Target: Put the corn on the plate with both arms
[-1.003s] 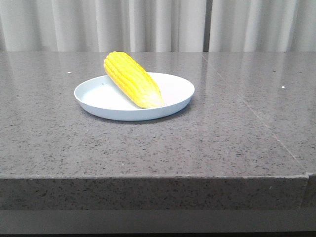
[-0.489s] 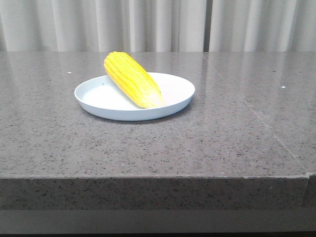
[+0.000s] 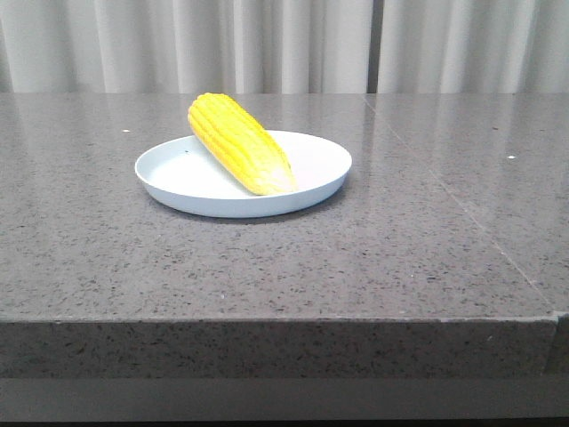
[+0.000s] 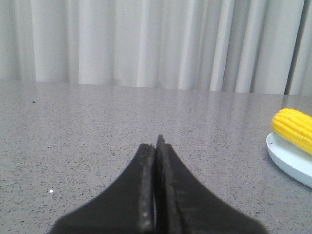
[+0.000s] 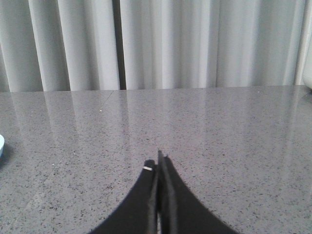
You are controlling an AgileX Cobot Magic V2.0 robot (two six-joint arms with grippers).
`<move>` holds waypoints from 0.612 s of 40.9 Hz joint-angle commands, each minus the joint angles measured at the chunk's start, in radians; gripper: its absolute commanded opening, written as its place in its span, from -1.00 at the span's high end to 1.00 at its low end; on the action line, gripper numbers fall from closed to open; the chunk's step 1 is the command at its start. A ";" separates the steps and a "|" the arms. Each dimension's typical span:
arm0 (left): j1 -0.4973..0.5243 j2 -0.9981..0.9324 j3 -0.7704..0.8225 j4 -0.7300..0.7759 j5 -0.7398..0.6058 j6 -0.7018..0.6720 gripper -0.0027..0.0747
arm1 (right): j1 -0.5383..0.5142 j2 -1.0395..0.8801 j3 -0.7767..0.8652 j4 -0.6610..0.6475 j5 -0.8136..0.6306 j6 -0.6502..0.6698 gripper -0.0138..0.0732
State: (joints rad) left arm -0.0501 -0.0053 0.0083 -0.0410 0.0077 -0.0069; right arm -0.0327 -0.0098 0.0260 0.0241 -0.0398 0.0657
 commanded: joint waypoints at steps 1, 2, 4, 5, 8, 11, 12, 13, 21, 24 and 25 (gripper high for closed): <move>-0.006 -0.017 0.023 -0.002 -0.075 -0.011 0.98 | -0.003 -0.018 -0.021 -0.017 -0.104 0.006 0.88; -0.006 -0.017 0.023 -0.002 -0.075 -0.011 0.98 | -0.003 -0.018 -0.021 -0.018 -0.106 0.005 0.88; -0.006 -0.017 0.023 -0.002 -0.075 -0.011 0.98 | -0.003 -0.018 -0.021 -0.024 -0.109 0.005 0.88; -0.006 -0.017 0.023 -0.002 -0.075 -0.011 0.98 | -0.003 -0.018 -0.021 -0.024 -0.109 0.005 0.88; -0.006 -0.017 0.023 -0.002 -0.075 -0.011 0.98 | -0.003 -0.018 -0.021 -0.024 -0.108 0.005 0.88; -0.006 -0.017 0.023 -0.002 -0.075 -0.011 0.98 | -0.003 -0.018 -0.021 -0.024 -0.105 0.005 0.88; -0.006 -0.017 0.023 -0.002 -0.075 -0.011 0.98 | -0.003 -0.018 -0.021 -0.024 -0.105 0.005 0.88; -0.006 -0.017 0.023 -0.002 -0.075 -0.011 0.98 | -0.003 -0.018 -0.021 -0.024 -0.105 0.005 0.88; -0.006 -0.017 0.023 -0.002 -0.075 -0.011 0.98 | -0.003 -0.018 -0.021 -0.024 -0.105 0.005 0.88; -0.006 -0.017 0.023 -0.002 -0.075 -0.011 0.98 | -0.003 -0.018 -0.021 -0.024 -0.105 0.005 0.88; -0.006 -0.017 0.023 -0.002 -0.075 -0.011 0.98 | -0.003 -0.018 -0.021 -0.024 -0.105 0.005 0.88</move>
State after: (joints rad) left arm -0.0501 -0.0053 0.0083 -0.0410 0.0077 -0.0069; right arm -0.0327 -0.0098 0.0260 0.0082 -0.0578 0.0704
